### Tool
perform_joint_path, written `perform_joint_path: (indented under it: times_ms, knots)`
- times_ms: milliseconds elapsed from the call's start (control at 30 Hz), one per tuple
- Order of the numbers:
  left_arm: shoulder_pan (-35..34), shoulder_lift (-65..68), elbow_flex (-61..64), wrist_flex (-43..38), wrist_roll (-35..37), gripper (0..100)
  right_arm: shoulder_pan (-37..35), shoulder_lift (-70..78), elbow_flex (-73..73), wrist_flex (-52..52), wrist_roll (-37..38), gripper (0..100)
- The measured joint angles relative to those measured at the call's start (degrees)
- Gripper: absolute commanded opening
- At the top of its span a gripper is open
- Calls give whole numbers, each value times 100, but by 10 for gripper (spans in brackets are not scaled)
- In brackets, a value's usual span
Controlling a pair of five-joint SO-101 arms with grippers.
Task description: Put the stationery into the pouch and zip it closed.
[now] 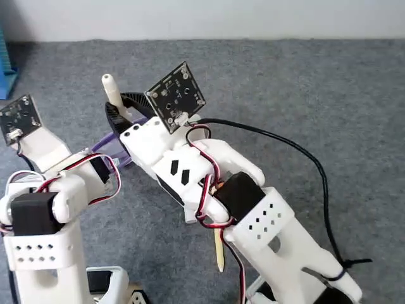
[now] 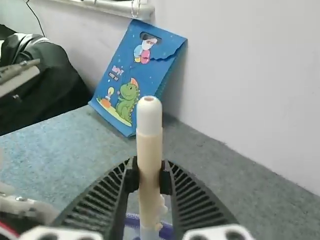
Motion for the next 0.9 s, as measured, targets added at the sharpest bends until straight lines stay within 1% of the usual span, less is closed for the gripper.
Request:
perform_joint_path:
  times_ms: [67,100,267,333,467,567,633,700,767,900]
  knots:
    - [0,0,0,0,0,12,0,-18,0,141,0,207]
    - [0,0,0,0,0,12,0,-26,0,246,0,221]
    - [0,0,0,0,0,12,26,-413,0,738,0,175]
    - [0,0,0,0,0,12,167,-607,0,923,-9,148]
    - [0,0,0,0,0,12,826,-862,0,1556,-519,116]
    - [0,0,0,0,0,12,1486,-879,53,2215,-1011,118]
    - [0,0,0,0,0,12,1881,-870,185,2620,-1204,118]
    - [0,0,0,0,0,12,2242,-668,290,2919,-1275,118]
    - [0,0,0,0,0,12,2453,-334,431,3112,-1284,116]
    - [0,0,0,0,0,12,2699,607,536,3174,-1284,115]
